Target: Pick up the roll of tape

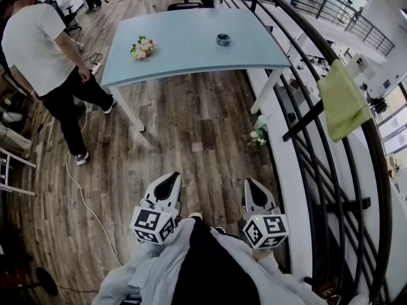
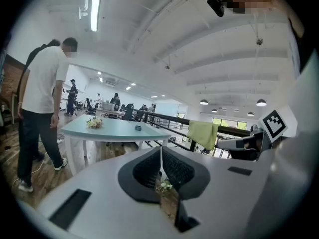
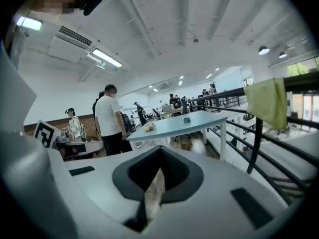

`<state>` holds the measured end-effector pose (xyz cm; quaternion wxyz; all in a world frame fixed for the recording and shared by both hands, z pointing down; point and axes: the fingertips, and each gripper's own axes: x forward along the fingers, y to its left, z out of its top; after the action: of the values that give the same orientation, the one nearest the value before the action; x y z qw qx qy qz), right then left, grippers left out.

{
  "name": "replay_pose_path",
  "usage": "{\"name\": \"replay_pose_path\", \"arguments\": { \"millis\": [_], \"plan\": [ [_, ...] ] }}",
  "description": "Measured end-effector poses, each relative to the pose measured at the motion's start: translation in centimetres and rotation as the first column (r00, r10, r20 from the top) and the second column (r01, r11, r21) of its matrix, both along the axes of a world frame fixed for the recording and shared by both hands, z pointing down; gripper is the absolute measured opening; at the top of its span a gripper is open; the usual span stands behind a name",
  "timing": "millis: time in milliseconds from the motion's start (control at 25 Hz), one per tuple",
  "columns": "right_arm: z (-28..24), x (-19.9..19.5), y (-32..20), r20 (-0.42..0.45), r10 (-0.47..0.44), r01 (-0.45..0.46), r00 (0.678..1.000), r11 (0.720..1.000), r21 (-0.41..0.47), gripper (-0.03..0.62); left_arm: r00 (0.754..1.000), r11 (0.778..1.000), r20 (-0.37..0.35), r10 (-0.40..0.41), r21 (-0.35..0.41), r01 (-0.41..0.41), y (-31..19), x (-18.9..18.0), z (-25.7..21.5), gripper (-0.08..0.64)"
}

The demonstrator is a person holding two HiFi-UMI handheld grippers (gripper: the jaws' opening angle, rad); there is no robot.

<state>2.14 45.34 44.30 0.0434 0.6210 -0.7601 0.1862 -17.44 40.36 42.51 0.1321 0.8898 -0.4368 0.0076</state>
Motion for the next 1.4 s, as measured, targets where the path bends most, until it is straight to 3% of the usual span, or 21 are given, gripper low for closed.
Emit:
{"name": "replay_pose_path", "arguments": {
  "millis": [320,560,960,1120,1400],
  "plan": [
    [0.3,0.9,1.0,-0.026,0.03,-0.031,0.999,0.999,-0.029,0.008,1.0,1.0,-0.001,-0.011,0.021,0.011,1.5,-0.2,-1.1,0.026],
    [0.0,-1.4,0.6,-0.044,-0.035,0.035,0.998,0.999,0.011,0.008,0.999,0.999,0.004,-0.042,0.021,0.042,1.4,-1.5,-0.6,0.026],
    [1.5,-3.1,0.1,-0.03,-0.018,0.018,0.999,1.0,-0.007,0.009,1.0,1.0,0.023,0.005,0.022,-0.006,1.4,-2.3,0.4,0.026],
    [2.2,-3.4,0.0,0.001,-0.017,0.017,1.0,1.0,-0.02,0.112,1.0,1.0,0.024,0.01,-0.001,-0.01,1.4,-2.2,1.3,0.026],
    [2.6,-2.6,-3.1,0.019,-0.007,0.008,1.0,0.999,-0.035,0.167,1.0,1.0,0.02,-0.009,-0.01,0.01,-1.2,-2.2,1.6,0.026]
  ]
}}
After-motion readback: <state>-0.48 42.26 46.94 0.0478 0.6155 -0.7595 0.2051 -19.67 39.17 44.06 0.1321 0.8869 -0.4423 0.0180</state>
